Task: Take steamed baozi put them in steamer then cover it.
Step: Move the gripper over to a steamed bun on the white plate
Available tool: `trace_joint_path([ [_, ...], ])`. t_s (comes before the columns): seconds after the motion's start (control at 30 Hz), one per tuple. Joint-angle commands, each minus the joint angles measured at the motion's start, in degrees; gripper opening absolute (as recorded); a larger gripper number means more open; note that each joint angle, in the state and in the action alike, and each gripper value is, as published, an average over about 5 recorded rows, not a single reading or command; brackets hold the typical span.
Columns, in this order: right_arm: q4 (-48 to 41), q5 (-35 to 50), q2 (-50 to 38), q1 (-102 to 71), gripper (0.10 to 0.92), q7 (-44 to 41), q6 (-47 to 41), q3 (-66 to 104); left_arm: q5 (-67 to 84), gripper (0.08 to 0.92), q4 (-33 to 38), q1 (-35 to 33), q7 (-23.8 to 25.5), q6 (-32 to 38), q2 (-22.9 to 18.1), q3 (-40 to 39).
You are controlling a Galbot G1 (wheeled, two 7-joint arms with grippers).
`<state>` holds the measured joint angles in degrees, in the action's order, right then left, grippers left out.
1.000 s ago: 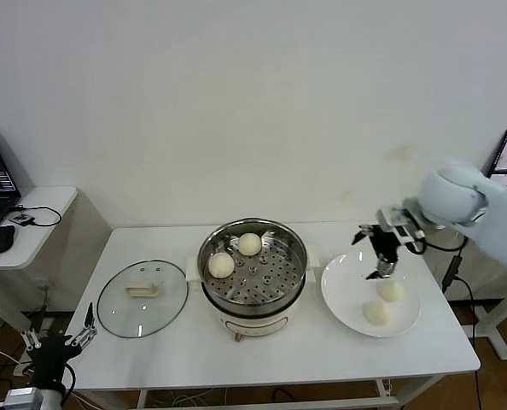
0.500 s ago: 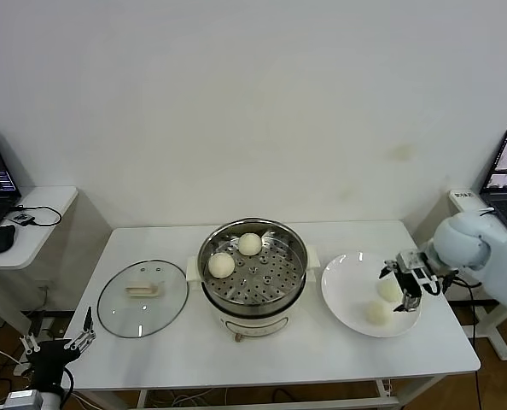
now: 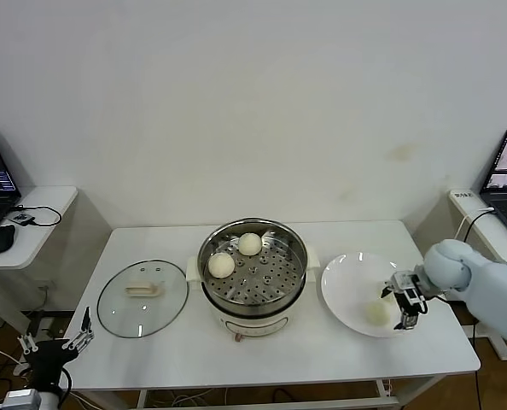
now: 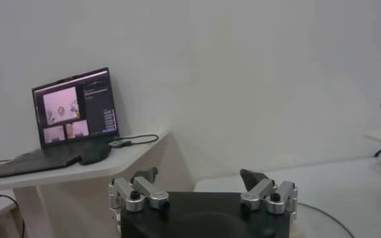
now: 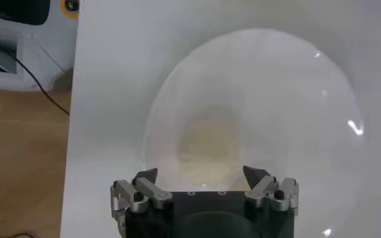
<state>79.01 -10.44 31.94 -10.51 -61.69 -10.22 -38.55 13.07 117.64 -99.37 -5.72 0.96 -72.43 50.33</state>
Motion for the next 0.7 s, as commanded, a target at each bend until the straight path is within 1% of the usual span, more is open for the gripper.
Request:
trace_joint_path([
  [0.03,-4.7,-1.7,4.8,-2.5,0.823,1.0,0.3,2.0,0.0,0.823,-0.1,0.0,0.0,0.0,0.0,0.1],
  [0.47,-5.5,-2.4,5.7,-2.3,0.818,0.5,-0.2,1.8,0.1,0.823,-0.5,0.2,0.0,0.0,0.0,0.2],
  [0.57,-5.4,-2.6,5.5,-2.1,0.792,0.3,-0.3,1.9,0.1,0.823,-0.6,0.3,-0.1,0.0,-0.1,0.2],
  [0.7,-5.2,-2.4,5.2,-1.8,0.701,0.0,-0.4,2.1,0.1,0.823,-0.5,0.3,-0.1,0.0,-0.1,0.2],
])
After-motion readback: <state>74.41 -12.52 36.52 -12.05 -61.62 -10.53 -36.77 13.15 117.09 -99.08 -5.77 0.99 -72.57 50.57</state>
